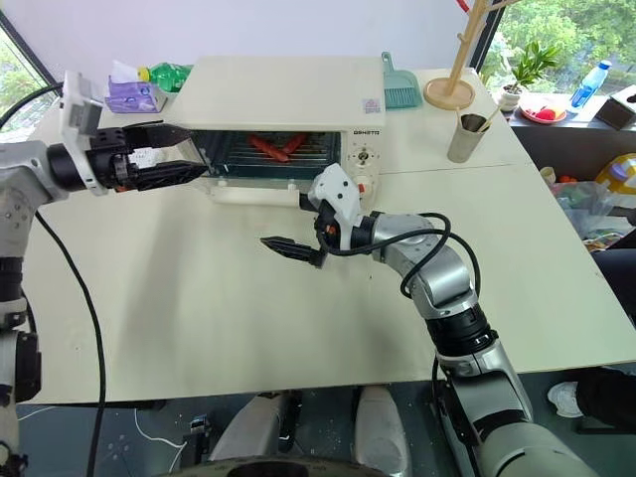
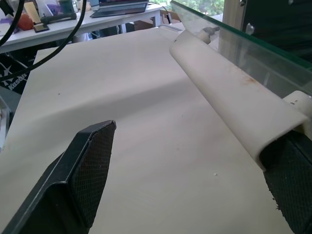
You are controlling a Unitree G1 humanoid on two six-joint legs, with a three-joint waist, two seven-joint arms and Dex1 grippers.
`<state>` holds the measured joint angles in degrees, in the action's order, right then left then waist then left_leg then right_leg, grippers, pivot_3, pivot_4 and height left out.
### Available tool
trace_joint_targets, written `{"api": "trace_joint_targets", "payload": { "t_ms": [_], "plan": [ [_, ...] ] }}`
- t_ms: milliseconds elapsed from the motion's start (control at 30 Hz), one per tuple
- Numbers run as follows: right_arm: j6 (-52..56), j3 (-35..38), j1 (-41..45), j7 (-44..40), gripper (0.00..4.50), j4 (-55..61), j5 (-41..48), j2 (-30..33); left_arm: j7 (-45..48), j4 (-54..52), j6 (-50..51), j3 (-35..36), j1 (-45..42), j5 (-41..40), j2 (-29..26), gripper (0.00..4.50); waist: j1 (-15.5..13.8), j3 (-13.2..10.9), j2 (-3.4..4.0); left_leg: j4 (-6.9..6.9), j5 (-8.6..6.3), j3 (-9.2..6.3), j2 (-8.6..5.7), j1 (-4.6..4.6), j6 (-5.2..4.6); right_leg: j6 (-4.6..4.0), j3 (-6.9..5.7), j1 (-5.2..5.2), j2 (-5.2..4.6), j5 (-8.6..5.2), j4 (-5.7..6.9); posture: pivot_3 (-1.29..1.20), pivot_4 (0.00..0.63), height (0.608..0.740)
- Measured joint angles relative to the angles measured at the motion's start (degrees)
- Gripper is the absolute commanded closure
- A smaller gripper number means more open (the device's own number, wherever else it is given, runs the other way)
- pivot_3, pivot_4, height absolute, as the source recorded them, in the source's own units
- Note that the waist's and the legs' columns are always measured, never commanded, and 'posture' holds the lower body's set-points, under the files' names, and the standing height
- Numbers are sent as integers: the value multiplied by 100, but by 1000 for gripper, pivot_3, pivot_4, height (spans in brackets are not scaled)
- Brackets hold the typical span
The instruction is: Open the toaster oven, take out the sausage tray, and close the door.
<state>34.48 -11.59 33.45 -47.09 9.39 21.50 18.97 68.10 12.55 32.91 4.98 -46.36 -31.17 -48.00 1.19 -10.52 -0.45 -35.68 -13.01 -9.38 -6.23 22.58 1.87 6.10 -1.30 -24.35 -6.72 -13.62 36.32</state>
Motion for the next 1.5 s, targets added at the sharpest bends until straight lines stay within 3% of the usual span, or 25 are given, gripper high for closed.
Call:
{"api": "trace_joint_targets", "payload": {
  "t_ms": [133, 167, 800, 1267, 1500],
  "plan": [
    [25, 6, -31, 87, 0, 63, 12, -35, 214, 439, -263, -211, -322, 261, 80, 4112, 4, 0, 0, 1, 0, 0, 0, -1, 0, 0, 0, 0, 2, 0, 1, 0, 150, 740],
    [24, 6, -41, 105, 0, 69, 15, -40, 252, 572, -347, -258, -392, 355, 113, 4471, 2, 0, 0, 0, 0, 0, 0, -1, 0, 0, 0, 0, 2, 0, 1, 0, 150, 740],
    [87, 23, -315, 222, 0, 331, 113, 77, 954, 2667, -2044, -842, -903, 1756, 403, 4471, -1, 2, -3, -5, 1, 2, 0, 0, -1, 2, -1, 0, 3, 3, 3, 0, 150, 740],
    [253, 208, -694, 266, 0, 607, 126, 735, 1067, 2730, -2075, -829, -906, 1809, 643, 4471, -2, 2, -4, -16, -1, 3, 0, 1, -4, 5, -1, 4, 3, 5, 5, 0, 150, 740],
    [754, 787, -1202, 62, 0, 1129, 636, 1395, 1058, 2421, -1869, -787, -626, 1788, 675, 4471, -13, 2, -4, -21, -4, 4, 0, 3, -9, 6, 0, 6, 2, 5, 4, 0, 150, 740]
  ]
}}
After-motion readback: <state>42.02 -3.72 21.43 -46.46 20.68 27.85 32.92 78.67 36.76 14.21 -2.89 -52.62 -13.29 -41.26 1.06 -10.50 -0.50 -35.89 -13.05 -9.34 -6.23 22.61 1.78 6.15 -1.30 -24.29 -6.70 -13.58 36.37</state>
